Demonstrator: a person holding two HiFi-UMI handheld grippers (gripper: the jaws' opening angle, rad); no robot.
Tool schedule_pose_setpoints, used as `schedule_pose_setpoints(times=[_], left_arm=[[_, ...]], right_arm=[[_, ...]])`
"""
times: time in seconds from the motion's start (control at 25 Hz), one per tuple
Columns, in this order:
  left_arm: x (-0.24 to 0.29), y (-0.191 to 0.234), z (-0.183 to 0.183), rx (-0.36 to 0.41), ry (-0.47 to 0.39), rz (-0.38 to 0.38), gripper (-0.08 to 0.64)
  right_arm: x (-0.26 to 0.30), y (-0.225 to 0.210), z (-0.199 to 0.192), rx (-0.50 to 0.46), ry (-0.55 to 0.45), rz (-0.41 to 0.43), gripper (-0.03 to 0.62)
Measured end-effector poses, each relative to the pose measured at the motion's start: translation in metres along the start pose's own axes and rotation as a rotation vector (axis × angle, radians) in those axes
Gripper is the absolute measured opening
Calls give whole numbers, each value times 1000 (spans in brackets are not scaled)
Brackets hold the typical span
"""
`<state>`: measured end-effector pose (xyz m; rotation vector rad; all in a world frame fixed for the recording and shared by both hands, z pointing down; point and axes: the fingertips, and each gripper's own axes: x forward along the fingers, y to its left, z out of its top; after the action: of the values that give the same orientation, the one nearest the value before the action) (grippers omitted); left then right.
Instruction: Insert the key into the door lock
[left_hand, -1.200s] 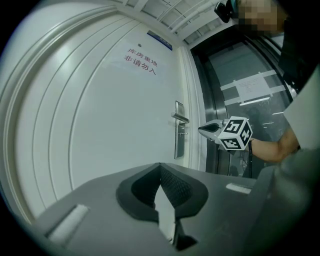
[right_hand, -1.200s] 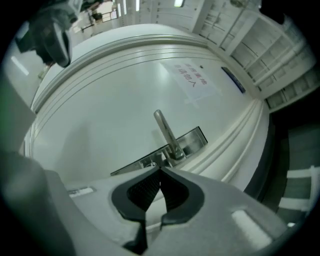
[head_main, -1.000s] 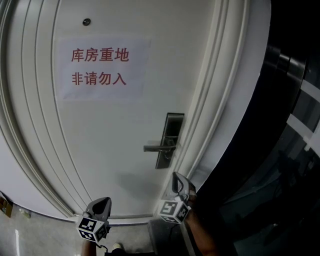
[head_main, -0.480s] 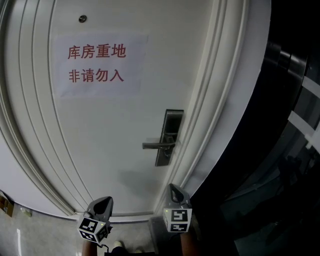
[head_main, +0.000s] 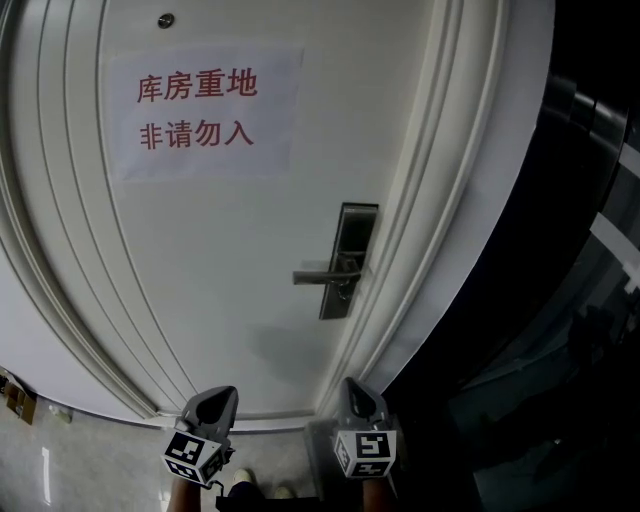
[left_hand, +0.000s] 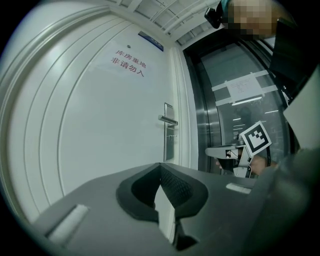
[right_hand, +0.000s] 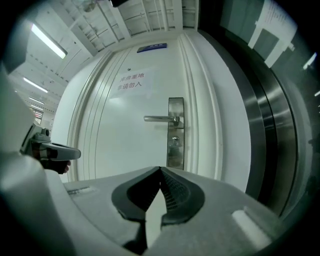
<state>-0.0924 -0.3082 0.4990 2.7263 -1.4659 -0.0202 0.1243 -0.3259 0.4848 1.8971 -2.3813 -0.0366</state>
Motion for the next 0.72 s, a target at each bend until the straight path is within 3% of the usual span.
schedule_pose_setpoints(times=[0.72], left_arm=[[-7,-12,7,7,-15,-12,3]], right_arm=[[-22,15,-28,38,66,53,0]])
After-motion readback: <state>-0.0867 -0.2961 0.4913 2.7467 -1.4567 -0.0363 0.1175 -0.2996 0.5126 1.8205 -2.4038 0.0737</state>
